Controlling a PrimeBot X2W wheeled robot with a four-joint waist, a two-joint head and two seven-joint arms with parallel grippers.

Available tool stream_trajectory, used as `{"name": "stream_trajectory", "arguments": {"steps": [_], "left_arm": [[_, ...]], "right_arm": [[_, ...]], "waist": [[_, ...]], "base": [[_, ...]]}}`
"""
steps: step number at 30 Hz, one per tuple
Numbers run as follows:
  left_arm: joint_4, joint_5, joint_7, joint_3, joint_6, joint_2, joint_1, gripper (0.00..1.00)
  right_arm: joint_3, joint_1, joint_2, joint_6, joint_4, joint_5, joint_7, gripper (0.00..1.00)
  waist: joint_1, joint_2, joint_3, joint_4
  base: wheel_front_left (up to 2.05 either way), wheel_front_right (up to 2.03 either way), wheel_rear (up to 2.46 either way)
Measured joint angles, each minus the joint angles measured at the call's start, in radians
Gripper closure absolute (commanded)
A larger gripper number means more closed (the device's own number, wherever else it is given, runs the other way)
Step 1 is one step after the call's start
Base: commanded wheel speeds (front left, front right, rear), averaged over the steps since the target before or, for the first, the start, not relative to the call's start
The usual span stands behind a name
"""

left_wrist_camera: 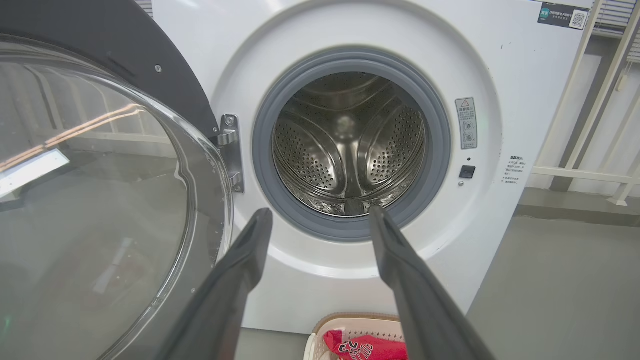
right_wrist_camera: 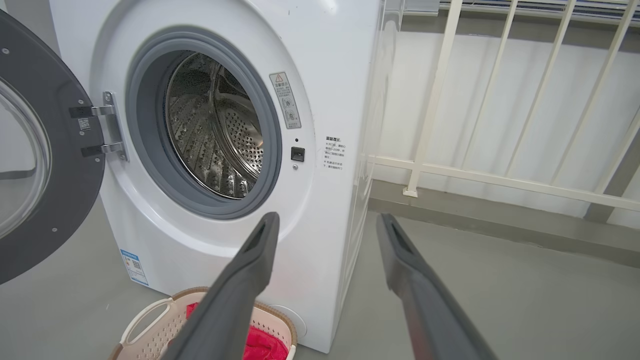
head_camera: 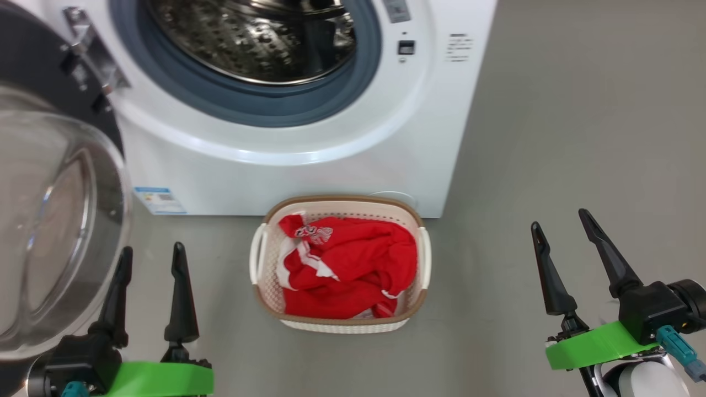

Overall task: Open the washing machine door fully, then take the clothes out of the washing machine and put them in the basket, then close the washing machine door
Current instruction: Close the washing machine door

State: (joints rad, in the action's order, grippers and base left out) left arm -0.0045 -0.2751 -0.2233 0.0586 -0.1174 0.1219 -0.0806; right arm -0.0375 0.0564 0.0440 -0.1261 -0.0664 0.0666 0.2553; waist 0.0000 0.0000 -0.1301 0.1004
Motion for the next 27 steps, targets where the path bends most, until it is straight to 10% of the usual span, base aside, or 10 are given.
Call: {"name": "stream_trajectory", "arguments": {"steps": [27], "left_arm": [[-0.088,0.012,0.037,-0.012,-0.095,-0.013,0.070,0.00]], "right_arm": [[0.109,0.037,0.049,0.000,-0.008,-0.005,0.000,0.00]], "waist": [[0.0000,0.0000,0.015,0.315]], "base": [[0.00,0.00,0.00]]}}
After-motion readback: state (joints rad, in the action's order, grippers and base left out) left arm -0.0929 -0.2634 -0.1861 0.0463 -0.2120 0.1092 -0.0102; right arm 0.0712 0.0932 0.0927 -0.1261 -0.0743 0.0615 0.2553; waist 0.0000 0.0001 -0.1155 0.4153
